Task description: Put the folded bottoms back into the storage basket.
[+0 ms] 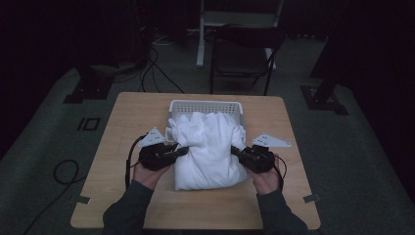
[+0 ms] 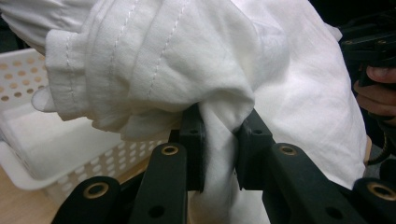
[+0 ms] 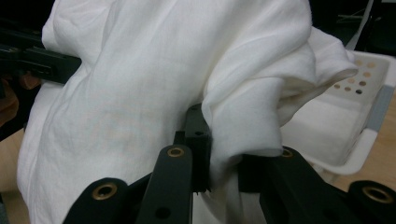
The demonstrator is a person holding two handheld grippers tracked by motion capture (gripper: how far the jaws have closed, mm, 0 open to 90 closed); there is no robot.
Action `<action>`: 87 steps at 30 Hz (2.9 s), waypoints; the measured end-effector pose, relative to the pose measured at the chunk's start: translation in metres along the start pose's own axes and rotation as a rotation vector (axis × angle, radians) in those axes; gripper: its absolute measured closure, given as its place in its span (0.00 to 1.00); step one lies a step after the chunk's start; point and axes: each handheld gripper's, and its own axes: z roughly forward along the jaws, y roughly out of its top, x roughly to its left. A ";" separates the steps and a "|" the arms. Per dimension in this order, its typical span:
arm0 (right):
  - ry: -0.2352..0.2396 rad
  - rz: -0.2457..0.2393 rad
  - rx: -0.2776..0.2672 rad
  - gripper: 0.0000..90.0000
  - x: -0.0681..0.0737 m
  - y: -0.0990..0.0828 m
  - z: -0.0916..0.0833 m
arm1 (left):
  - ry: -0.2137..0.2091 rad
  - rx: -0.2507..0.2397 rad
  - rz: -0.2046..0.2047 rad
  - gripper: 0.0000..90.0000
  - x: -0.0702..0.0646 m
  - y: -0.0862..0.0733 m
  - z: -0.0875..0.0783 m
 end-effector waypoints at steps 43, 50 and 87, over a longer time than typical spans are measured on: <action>-0.062 0.001 -0.039 0.87 -0.024 0.046 0.024 | 0.043 -0.020 -0.008 0.84 0.038 0.045 0.026; -0.067 0.012 -0.035 0.87 -0.030 0.047 0.031 | 0.051 -0.015 -0.015 0.84 0.045 0.047 0.031; -0.093 0.047 -0.040 0.87 -0.046 0.063 0.053 | 0.099 -0.019 -0.034 0.84 0.066 0.063 0.046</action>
